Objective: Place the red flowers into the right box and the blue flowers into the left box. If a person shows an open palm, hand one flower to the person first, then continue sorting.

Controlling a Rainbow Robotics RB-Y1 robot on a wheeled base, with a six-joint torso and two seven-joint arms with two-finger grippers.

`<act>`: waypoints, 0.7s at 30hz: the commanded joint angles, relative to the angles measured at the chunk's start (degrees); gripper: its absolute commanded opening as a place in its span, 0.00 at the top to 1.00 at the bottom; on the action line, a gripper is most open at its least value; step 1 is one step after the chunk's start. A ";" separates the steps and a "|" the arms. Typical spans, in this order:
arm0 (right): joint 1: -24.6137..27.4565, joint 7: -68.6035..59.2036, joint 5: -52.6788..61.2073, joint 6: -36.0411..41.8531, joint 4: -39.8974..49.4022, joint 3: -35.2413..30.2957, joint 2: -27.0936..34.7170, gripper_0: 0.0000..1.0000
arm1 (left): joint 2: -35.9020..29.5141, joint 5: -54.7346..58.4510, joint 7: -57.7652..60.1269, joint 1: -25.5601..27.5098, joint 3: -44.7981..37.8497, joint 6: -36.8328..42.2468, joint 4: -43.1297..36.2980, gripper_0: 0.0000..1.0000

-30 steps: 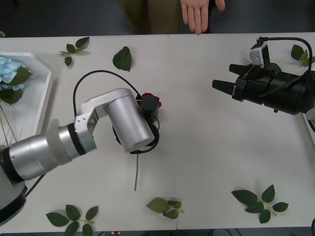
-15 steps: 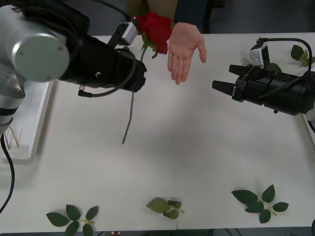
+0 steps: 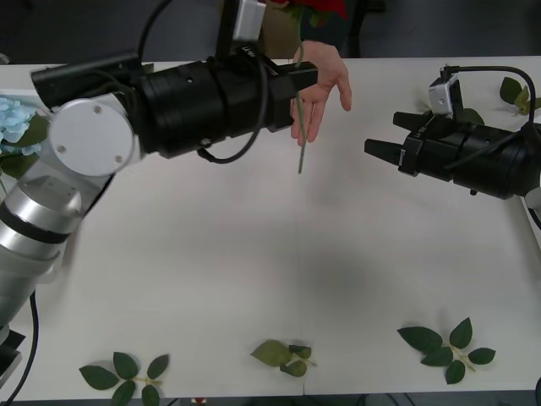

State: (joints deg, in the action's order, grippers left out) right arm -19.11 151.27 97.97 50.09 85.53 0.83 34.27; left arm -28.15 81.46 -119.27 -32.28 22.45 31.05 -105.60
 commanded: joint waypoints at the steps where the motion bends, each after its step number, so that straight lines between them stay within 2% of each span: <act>1: 0.48 1.04 0.99 0.53 0.78 0.31 -0.96 0.03 | 1.25 -2.80 -2.55 0.20 10.07 -13.91 -0.22 1.00; 5: 0.83 1.04 3.01 2.55 0.78 -0.83 -0.43 0.03 | 1.34 -5.17 -2.64 0.20 11.83 -16.28 -0.14 1.00; 12: 1.80 0.78 4.33 12.92 0.16 -8.12 -0.43 0.03 | 1.08 -4.73 -2.64 0.20 11.57 -17.07 -0.05 1.00; 16: 1.62 1.92 11.63 20.66 -7.22 -11.20 -0.35 0.03 | 0.64 -4.29 -2.55 0.20 11.48 -17.16 -0.05 1.00; 21: 0.66 3.73 21.12 27.16 -14.78 -10.23 -0.70 0.03 | -0.15 -3.94 -2.55 0.20 11.48 -17.16 0.04 1.00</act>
State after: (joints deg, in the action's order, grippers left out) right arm -18.11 151.84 115.22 75.76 72.74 -9.76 34.27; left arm -28.05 76.88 -119.46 -32.28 34.83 14.75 -105.09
